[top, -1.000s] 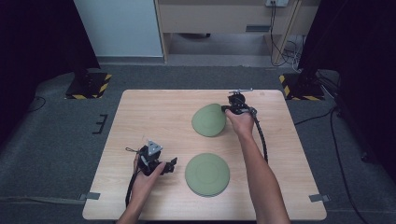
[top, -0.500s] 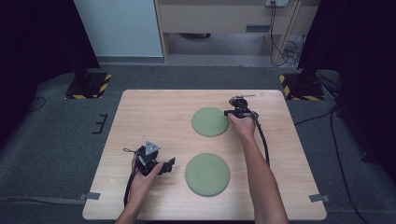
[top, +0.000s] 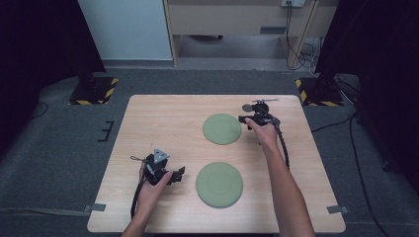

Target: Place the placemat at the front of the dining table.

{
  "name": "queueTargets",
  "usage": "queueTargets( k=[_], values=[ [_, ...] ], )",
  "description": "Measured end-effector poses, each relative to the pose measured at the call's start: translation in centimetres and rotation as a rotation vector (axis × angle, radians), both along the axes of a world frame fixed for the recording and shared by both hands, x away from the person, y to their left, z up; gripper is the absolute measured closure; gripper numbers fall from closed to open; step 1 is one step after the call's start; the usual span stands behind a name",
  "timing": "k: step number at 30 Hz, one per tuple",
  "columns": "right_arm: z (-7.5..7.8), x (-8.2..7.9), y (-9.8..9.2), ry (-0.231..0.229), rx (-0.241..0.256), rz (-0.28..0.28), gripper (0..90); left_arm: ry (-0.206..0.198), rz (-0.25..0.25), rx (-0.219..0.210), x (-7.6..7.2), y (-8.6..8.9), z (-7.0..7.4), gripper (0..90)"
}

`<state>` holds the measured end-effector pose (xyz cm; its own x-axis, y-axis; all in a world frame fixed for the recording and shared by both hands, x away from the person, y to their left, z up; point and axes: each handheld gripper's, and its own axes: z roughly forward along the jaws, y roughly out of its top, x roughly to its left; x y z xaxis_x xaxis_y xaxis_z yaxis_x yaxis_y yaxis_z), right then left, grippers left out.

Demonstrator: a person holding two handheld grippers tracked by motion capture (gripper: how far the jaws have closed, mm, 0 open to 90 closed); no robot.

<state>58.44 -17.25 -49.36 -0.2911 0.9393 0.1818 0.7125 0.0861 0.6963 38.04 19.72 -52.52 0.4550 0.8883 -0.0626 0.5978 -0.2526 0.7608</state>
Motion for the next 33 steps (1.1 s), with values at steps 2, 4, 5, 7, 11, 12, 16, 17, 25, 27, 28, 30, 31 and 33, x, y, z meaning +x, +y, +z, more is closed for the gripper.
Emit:
queueTargets(
  k=[2, 4, 5, 7, 11, 12, 16, 17, 25, 27, 28, 30, 31, 33],
  values=[
    [0.2, -0.3, -0.1, 0.005, -0.025, 0.008, 14.6, 0.005, 0.005, 0.001, 0.1, 0.1, 0.0, 3.2],
    [0.5, -0.8, -0.3, -0.012, -0.045, 0.006, 13.3, 0.018, 0.006, -0.002, 0.2, 0.3, 0.0, 3.1],
    [0.7, -1.2, -0.5, -0.018, -0.038, 0.004, 12.6, 0.020, 0.007, -0.003, 0.2, 0.4, 0.0, 3.0],
    [1.0, -1.9, -0.7, -0.030, -0.033, 0.016, 11.8, 0.023, 0.009, 0.004, 0.3, 0.6, 0.0, 3.1],
    [1.8, -3.7, -1.5, -0.059, -0.039, 0.031, 11.4, 0.030, 0.023, -0.019, 0.8, 1.1, 0.1, 2.9],
    [2.1, -4.3, -1.9, -0.068, -0.031, 0.033, 11.3, 0.033, 0.028, -0.023, 0.9, 1.2, 0.1, 2.9],
    [2.4, -6.3, -3.2, -0.079, -0.028, 0.036, 10.8, 0.031, 0.038, -0.011, 1.4, 1.5, 0.3, 3.1],
    [2.4, -6.6, -3.4, -0.079, -0.025, 0.036, 10.6, 0.035, 0.036, -0.003, 1.5, 1.6, 0.4, 3.1],
    [2.1, -9.4, -5.6, -0.086, -0.012, 0.043, 9.9, 0.059, 0.031, 0.035, 1.8, 1.3, 0.0, 3.2],
    [2.0, -9.9, -6.0, -0.085, -0.001, 0.043, 9.6, 0.056, 0.029, 0.047, 1.8, 1.2, -0.1, 3.1],
    [1.9, -10.1, -6.3, -0.081, 0.002, 0.042, 9.6, 0.055, 0.029, 0.050, 1.8, 1.2, -0.1, 3.1],
    [1.7, -10.7, -6.8, -0.087, 0.002, 0.042, 9.6, 0.060, 0.029, 0.057, 1.8, 1.2, -0.2, 3.0],
    [1.6, -10.9, -6.9, -0.085, 0.005, 0.040, 9.6, 0.061, 0.029, 0.058, 1.9, 1.2, -0.2, 3.0],
    [1.5, -11.2, -7.2, -0.088, 0.018, 0.042, 9.6, 0.064, 0.026, 0.067, 1.9, 1.1, -0.3, 3.0]
  ],
)
